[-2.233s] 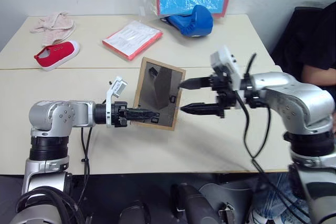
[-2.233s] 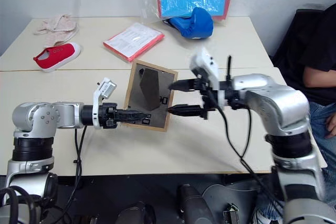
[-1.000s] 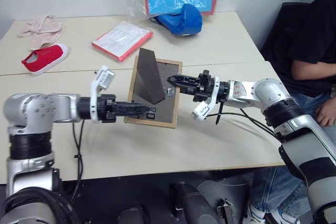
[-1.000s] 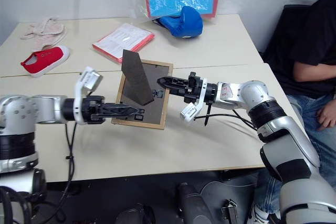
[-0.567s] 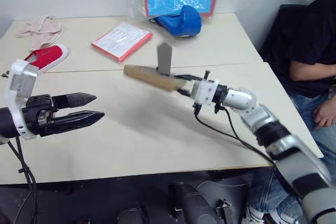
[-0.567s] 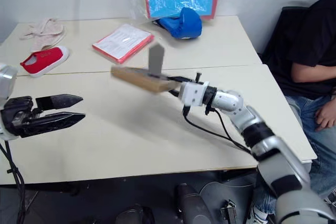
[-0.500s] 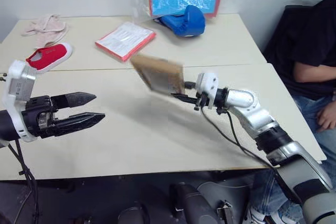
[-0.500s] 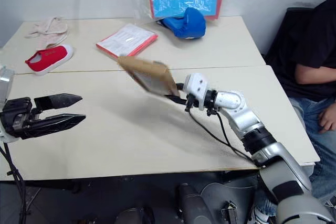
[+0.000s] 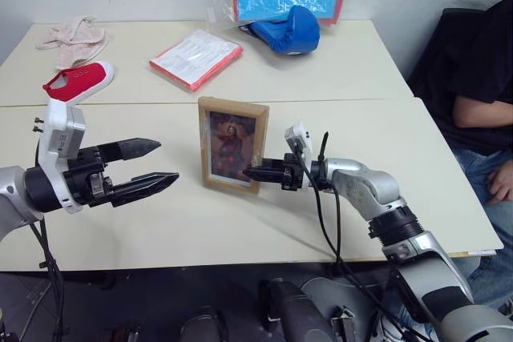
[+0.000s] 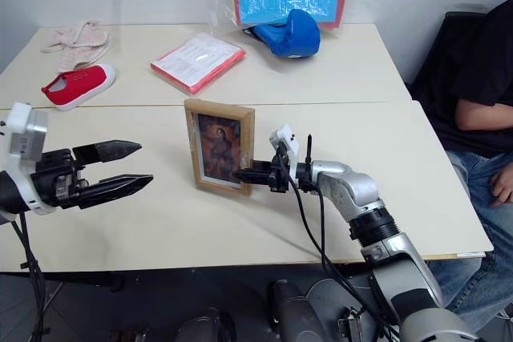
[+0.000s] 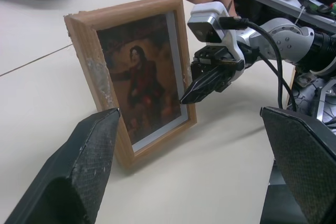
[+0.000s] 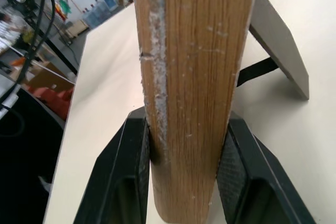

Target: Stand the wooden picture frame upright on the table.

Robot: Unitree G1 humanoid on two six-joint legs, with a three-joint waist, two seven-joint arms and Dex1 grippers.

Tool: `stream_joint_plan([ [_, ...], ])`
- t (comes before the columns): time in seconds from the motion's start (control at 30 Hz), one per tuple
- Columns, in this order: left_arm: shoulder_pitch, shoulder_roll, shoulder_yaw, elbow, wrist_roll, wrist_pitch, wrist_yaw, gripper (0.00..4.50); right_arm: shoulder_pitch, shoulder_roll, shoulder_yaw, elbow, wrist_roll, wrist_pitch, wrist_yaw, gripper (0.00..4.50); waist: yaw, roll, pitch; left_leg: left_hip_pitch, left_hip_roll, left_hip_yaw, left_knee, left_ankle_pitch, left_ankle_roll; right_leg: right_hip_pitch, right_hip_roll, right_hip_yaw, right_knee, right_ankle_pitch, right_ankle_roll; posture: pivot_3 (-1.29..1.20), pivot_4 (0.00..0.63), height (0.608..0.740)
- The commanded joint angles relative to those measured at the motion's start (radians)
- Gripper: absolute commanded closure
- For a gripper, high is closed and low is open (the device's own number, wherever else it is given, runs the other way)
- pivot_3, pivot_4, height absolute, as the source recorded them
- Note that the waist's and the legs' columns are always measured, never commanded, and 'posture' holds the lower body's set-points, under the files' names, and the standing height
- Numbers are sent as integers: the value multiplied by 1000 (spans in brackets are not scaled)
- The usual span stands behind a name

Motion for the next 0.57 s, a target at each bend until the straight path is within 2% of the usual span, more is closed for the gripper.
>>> stream_joint_plan([
  [0.03, -10, 37, -14, 18, 7, -39, -24, 0, 38, -49, -20, -103, -42, -2, 65, 1999, 3, 0, 0, 0, 0, 0, 0, 0, 0, 0, 0, 0, 0, 0, 0, 0, 150, 740],
  [0.2, -19, 69, -59, 58, 27, -81, -69, 0, 36, -169, -76, -201, -48, 94, 114, 248, 7, 0, 0, -1, 0, 0, 0, -1, 1, -1, 0, 0, -2, 0, 0, 0, 150, 740],
  [0.23, -22, 75, -66, 65, 28, -87, -78, 0, 31, -204, -92, -221, -42, 114, 135, 37, 7, 0, 0, -1, 0, 0, 0, -1, 1, -1, 0, 0, -2, 0, 0, 0, 150, 740],
  [0.3, -33, 84, -80, 79, 33, -102, -93, 0, 18, -295, -132, -267, -10, 165, 207, 37, 12, 0, 0, -1, 0, 0, 0, -1, 1, -1, 0, 0, -2, 0, 0, 0, 150, 740],
  [0.37, -54, 109, -92, 101, 46, -130, -126, 0, -20, -475, -217, -297, 74, 265, 361, 37, 17, 2, 2, -1, 0, 0, 0, -1, 1, -1, 0, 0, -2, 0, 0, 0, 150, 740],
  [0.43, -82, 126, -102, 124, 54, -146, -146, 0, -33, -575, -262, -299, 117, 309, 447, 37, 22, 5, 4, -3, -1, 0, 0, -1, 2, -1, 0, -1, -5, 0, 1, 0, 150, 740],
  [0.57, -170, 137, -131, 175, 50, -159, -156, 0, 7, -604, -308, -324, 129, 305, 464, 37, 20, 1, 1, -1, 1, -2, -2, -1, 2, 3, 2, -3, -9, 1, 1, 0, 150, 740],
])
